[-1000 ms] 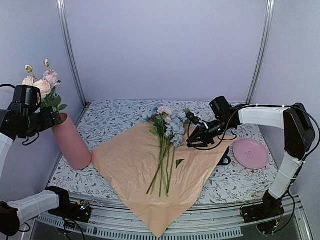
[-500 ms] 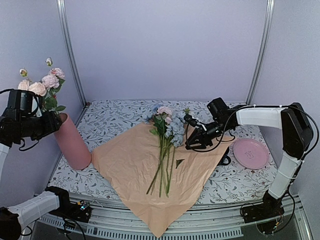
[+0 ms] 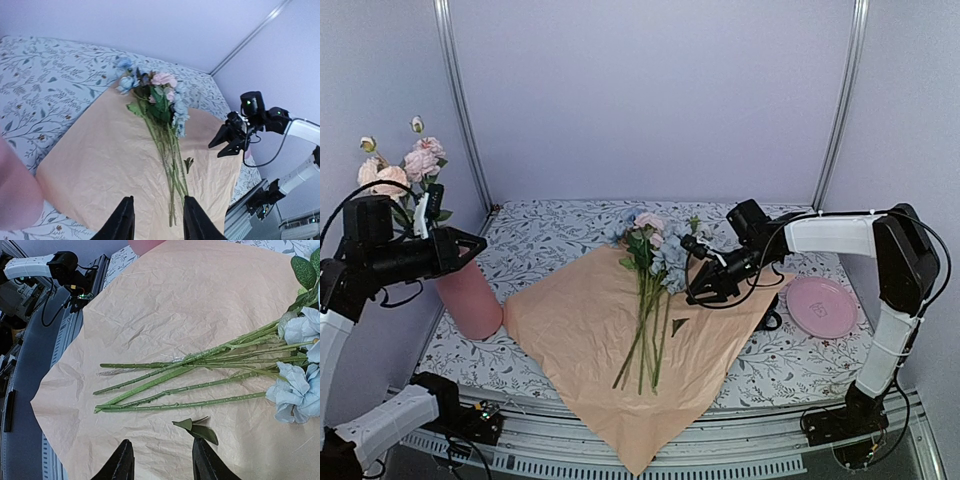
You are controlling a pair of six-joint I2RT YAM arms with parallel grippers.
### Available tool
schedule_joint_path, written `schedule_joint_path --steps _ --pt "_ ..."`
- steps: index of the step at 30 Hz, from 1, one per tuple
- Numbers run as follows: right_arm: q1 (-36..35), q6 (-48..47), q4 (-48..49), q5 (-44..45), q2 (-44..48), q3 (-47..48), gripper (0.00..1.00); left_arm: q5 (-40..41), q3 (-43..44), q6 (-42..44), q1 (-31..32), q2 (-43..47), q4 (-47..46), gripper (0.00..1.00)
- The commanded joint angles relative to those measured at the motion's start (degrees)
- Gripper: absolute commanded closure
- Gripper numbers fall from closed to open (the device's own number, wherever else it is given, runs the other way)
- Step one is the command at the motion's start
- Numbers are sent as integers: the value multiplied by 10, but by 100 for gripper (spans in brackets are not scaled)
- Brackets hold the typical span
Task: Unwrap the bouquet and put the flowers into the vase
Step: Pick up the fake flower from the flattened wrapping paper.
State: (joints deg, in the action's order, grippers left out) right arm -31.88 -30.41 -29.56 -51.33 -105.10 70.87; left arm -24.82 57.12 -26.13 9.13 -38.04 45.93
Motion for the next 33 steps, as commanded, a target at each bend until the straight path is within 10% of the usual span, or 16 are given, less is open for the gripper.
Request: schedule_joint_path --steps 1,8,33 --pt "-4 13 13 11 -5 6 58 -57 -46 11 76 4 -166 64" --pt "1 48 18 9 -5 8 58 48 -81 68 236 -96 -304 56" --pt "87 129 -6 -3 46 59 57 214 46 96 350 -550 -411 43"
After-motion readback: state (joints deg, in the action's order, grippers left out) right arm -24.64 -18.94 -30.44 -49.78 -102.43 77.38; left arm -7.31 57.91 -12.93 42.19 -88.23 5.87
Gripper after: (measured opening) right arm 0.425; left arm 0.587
